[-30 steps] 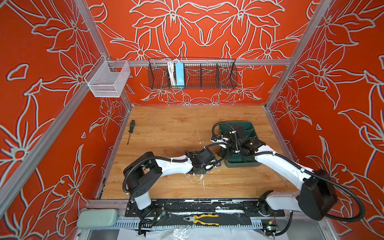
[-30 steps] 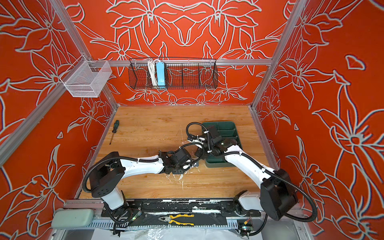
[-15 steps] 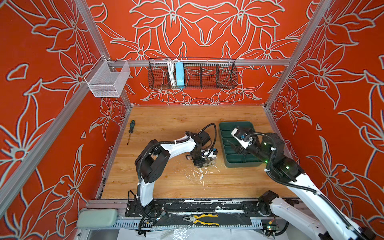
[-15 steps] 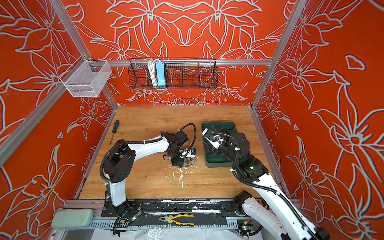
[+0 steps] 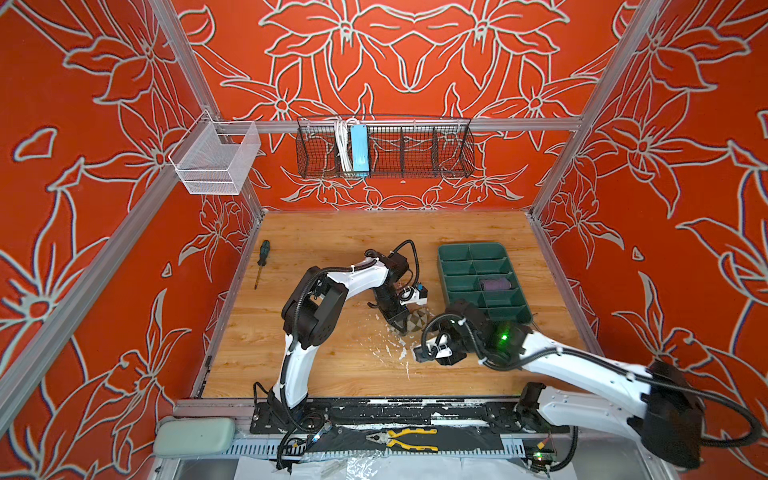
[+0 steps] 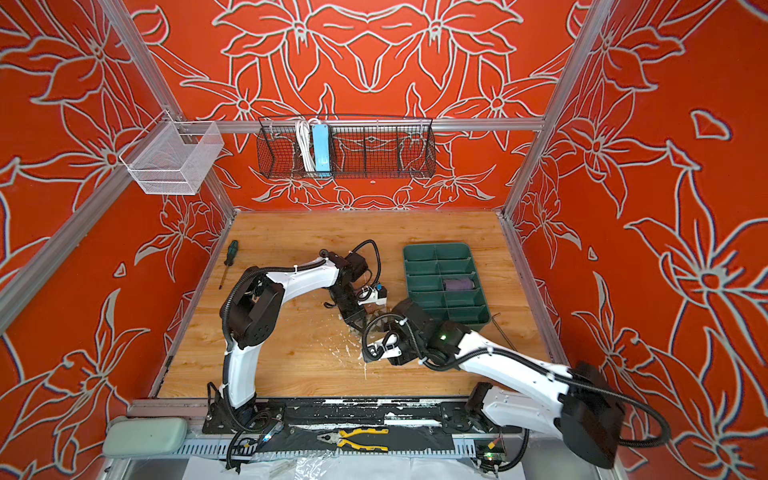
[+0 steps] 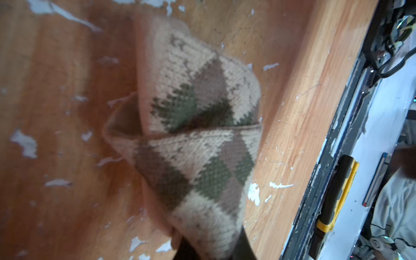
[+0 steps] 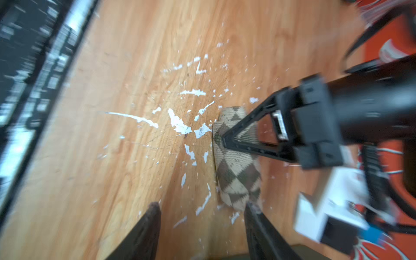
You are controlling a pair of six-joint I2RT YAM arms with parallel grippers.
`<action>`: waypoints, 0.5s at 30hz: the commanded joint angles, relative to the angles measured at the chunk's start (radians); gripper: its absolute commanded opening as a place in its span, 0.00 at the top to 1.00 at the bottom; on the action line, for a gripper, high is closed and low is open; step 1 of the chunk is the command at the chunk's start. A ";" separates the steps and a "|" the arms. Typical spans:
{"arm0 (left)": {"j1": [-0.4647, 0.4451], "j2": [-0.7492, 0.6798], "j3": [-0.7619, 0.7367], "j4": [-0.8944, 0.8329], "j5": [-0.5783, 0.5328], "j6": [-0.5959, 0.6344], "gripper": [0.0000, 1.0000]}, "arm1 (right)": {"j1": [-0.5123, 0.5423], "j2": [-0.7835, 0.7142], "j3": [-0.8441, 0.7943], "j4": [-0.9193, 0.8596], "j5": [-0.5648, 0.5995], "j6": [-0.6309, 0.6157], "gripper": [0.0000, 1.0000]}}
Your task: Roll the socks
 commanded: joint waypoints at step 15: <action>-0.014 0.086 -0.023 -0.091 -0.027 -0.008 1.00 | 0.007 0.435 0.043 0.464 0.169 -0.017 0.48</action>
